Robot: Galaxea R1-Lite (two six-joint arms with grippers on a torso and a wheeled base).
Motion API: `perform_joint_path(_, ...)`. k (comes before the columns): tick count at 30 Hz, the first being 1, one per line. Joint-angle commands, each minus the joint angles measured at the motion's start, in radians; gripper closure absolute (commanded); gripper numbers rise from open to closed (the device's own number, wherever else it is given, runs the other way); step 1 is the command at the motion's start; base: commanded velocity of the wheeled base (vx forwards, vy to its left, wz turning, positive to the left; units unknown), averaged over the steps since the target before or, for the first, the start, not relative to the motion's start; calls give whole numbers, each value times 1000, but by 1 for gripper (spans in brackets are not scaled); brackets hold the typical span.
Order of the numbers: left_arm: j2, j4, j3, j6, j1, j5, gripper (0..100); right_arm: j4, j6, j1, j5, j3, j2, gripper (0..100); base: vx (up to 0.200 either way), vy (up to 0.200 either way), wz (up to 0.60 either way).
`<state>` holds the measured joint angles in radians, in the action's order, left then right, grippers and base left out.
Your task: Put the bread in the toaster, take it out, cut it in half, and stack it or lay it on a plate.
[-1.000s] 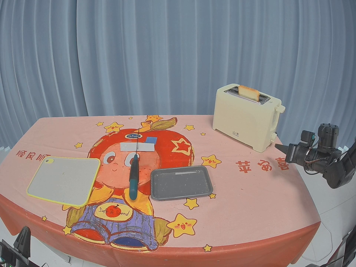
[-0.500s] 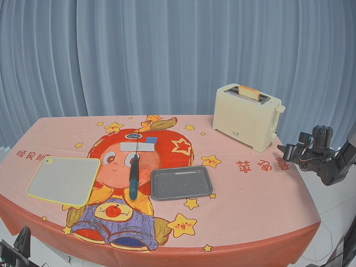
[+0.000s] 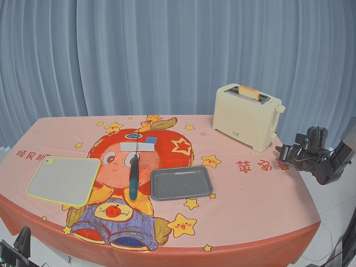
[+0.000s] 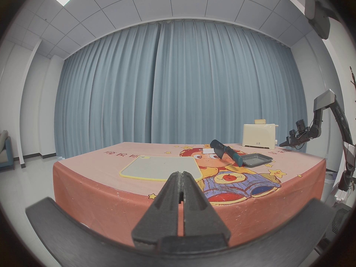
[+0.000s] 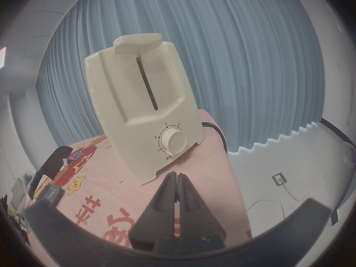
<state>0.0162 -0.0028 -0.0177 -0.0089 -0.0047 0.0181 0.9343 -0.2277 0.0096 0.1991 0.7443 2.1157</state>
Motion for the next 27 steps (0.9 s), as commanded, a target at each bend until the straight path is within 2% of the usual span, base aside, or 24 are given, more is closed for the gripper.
perform_joint_path(1, -1, 0, 18, 0, 0, 0, 100, 0, -4, 7, 2, 7, 7, 100, 0, 0, 0)
perform_joint_path(12, -1, 0, 18, 0, 0, 0, 100, 1, -9, 6, 3, 33, 9, 100, 0, 0, 0)
perform_joint_path(18, -1, 0, 18, 0, 0, 0, 100, 1, -39, 10, 3, 38, 7, 100, 0, 0, 0)
perform_joint_path(27, -1, 0, 18, 0, 0, 0, 100, 11, -41, 17, 3, 38, 6, 100, 0, 0, 0)
